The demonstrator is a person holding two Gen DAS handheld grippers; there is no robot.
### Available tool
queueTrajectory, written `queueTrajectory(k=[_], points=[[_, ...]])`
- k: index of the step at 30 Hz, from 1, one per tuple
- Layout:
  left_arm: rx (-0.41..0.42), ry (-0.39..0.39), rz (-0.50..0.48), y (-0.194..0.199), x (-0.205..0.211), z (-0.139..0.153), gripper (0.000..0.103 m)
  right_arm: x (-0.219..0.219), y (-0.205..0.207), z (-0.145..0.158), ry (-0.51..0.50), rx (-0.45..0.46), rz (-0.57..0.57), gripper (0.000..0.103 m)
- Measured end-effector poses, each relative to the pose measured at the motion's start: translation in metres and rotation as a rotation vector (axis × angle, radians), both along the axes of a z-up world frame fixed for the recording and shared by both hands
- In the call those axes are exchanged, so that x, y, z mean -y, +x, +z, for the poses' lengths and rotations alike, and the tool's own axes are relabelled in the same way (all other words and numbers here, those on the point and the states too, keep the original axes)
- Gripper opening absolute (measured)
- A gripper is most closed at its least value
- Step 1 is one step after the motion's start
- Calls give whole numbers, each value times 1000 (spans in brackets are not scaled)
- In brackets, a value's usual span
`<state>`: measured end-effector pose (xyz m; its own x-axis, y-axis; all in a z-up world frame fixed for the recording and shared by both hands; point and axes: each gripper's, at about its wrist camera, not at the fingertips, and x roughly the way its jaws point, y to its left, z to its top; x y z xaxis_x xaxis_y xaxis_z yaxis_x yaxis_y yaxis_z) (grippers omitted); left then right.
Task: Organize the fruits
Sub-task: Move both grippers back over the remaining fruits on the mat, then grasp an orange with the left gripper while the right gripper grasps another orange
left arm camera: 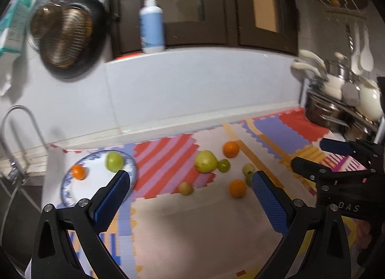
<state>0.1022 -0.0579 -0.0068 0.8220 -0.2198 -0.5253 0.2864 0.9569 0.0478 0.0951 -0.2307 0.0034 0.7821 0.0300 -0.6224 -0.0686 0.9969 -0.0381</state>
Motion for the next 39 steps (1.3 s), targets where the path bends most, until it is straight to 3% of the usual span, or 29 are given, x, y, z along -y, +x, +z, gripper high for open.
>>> queueTrajectory(k=[9,16,27,31,39], points=[[-88,24,-124,30,21,-35,101,13,18,-35,4,-92,3,74],[-156,54,-238,57,38,-61,88,18,40,-67,6,-192,37,63],[-200,83,-396,76,60,-89,68,22,58,-94,36,-253,86,51],[-231,84,-424,82,64,-97,58,22,63,-100,39,-267,92,48],[-273,81,-439,92,71,-104,49,26,73,-106,67,-274,105,43]])
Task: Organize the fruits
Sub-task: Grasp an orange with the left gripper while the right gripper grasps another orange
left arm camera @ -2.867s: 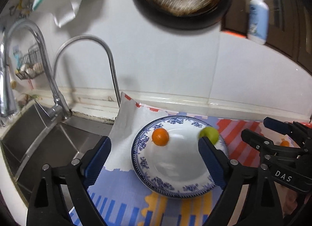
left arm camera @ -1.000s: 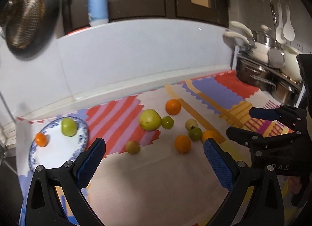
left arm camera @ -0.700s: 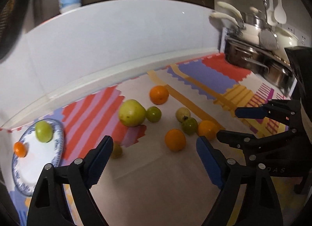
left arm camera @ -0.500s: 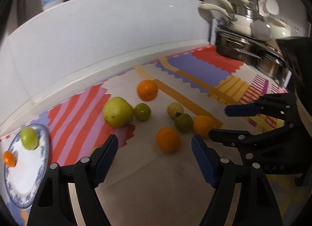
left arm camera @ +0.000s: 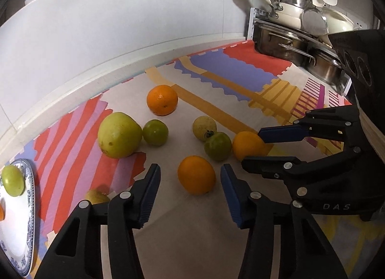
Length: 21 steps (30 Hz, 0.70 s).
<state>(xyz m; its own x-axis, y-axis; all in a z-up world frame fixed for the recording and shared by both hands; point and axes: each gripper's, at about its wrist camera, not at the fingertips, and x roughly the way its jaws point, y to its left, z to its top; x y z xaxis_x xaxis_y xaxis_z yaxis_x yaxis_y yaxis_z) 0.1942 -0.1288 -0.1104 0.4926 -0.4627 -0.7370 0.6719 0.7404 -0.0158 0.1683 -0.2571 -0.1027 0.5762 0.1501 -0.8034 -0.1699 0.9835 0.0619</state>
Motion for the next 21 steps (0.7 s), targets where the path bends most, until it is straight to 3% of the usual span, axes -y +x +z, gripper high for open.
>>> queueTrajectory(k=[3,6,8,21], points=[[-28,-7,9,5,0,-3,45,-1,4,-1,5,-1,7,40],[-70,-17,12,7,1,-6,33,0,7,-4,19,-10,9,39],[-72,-13,30,5,0,-5,33,0,7,-5,30,-16,12,34],[-37,-54,124,-14,-16,23,33,-1,-9,13,49,10,-19,34]])
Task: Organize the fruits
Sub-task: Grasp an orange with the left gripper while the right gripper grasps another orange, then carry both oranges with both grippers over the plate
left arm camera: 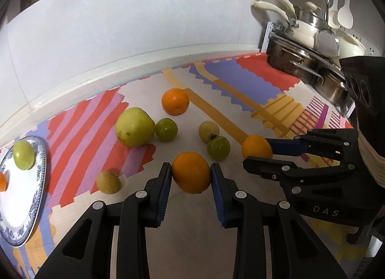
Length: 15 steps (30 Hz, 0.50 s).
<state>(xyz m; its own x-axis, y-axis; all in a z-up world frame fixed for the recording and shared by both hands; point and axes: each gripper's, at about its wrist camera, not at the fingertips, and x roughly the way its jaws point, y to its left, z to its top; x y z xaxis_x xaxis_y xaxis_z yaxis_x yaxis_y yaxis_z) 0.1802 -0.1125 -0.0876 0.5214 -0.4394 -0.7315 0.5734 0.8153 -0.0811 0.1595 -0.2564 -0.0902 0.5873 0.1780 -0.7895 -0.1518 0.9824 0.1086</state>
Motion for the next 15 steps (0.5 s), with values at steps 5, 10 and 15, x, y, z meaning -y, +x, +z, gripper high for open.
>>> queueTrajectory(k=[5,10,15], points=[[4,-27,29,-10,-9,9,33,-5,-9,11,1,27,5,34],[25,-45,65,-24,-19,20,33,-12,-18,25,-10,62,22,34],[41,-56,91,-36,-29,28,33,-21,-28,38,-11,94,42,34]])
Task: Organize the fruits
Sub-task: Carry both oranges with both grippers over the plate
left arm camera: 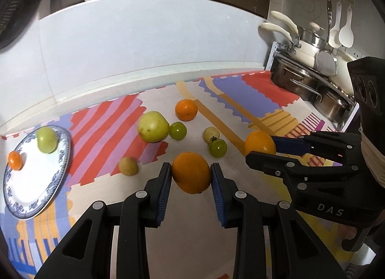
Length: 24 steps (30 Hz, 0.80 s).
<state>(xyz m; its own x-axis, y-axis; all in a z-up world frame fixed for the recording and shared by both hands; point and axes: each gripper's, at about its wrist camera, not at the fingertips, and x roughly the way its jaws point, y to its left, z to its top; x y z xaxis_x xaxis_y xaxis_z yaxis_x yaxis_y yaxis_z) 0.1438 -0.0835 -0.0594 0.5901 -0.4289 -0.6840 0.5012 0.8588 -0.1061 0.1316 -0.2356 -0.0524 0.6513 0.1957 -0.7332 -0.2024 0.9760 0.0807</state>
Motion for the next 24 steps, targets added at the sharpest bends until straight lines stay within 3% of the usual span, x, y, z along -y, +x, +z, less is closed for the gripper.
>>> queueTrajectory(k=[24], points=[[101,-47,147,-54,-50,44,33,-43,-40,42,6,104,99,34]])
